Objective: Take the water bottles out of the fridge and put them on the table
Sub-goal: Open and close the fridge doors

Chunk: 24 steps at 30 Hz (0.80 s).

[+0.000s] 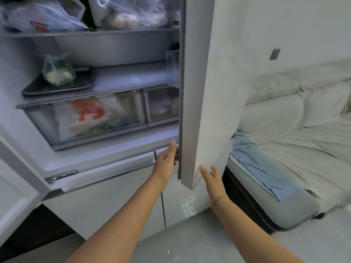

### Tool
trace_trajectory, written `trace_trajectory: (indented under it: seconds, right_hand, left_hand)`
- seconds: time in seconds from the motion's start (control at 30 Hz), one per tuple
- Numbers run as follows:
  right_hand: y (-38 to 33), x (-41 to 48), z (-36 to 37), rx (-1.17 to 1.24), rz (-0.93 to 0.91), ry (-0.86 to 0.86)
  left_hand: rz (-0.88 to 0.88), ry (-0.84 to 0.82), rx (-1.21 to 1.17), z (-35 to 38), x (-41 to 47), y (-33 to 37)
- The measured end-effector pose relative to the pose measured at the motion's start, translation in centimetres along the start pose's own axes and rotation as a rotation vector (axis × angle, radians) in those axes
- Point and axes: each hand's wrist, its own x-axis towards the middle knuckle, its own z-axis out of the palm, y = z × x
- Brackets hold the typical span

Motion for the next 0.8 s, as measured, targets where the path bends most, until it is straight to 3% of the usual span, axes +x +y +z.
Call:
trace_trajectory:
  seconds: [0.23,0.33,0.43,0.6,0.8]
  right_hand:
    - [-1.6,-6.4,-3.0,-0.075,-0.391,0.084]
    - [-2.1,-7.3,-4.4,-0.239,-0.530,0.256]
    - [-2.5,-7.2,-6.4,-0.317,-0.570,0.420]
    - [-2.7,-6.7,-10.7,-0.305,-0.596,0.580]
    - [-2.4,-6.3,-15.5,-0.281,-0.590,0.730]
  left_hand:
    - [0.009,-0.092,-0.010,4.4,-3.2,-0.1]
    - [-0.028,-0.164,-0.028,6.3,-3.9,-0.2]
    - [-0.003,-0.200,-0.015,8.4,-4.4,-0.1]
    - [0.072,-0.042,-0.039,11.4,-3.9,0.5]
    - [0.151,-0.170,0.120,15.2,-1.3,2.8]
